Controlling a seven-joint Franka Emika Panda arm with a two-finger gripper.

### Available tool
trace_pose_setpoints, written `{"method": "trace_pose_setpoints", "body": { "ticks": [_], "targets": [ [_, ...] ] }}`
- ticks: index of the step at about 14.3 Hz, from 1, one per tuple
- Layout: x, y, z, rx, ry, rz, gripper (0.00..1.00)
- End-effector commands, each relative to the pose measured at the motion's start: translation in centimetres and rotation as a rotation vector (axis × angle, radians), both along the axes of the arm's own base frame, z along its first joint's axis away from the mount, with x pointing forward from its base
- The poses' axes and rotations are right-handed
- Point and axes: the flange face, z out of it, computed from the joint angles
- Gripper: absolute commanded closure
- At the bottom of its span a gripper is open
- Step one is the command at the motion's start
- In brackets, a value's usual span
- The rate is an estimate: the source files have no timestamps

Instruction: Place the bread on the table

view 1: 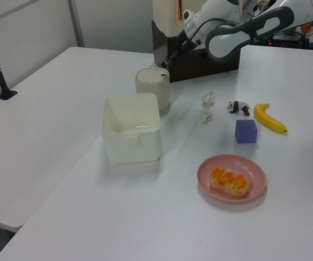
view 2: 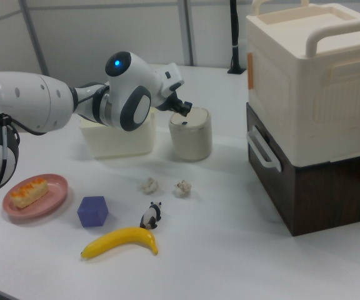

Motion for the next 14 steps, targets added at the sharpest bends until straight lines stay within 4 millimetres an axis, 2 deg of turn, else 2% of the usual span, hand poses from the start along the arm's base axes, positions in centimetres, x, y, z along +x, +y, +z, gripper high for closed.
{"method": "trace_pose_setpoints", "body": {
  "ticks": [1,2,4,5,6,7,8,10,12,14],
  "targets": [
    [0.7,-0.1,-1.3,0.002,-0.020,-0.007,1.00],
    [0.7,-0.2,-1.8,0.002,-0.013,-0.008,1.00],
    [0.7,-0.6,-1.4,0.011,-0.019,-0.023,1.00],
    [0.5,-0.6,-0.2,0.040,-0.034,-0.045,1.00],
    [-0.4,-0.7,4.2,0.120,-0.084,-0.111,1.00],
    [-1.5,0.0,5.6,0.129,-0.066,-0.110,1.00],
    [-3.5,1.1,5.8,0.118,0.038,-0.090,1.00],
    [-5.0,3.7,5.4,0.083,0.254,-0.044,0.98],
    [-7.8,6.8,4.6,-0.057,0.528,0.023,0.93],
    [-10.1,9.4,5.0,-0.096,0.676,0.083,0.87]
  ]
}}
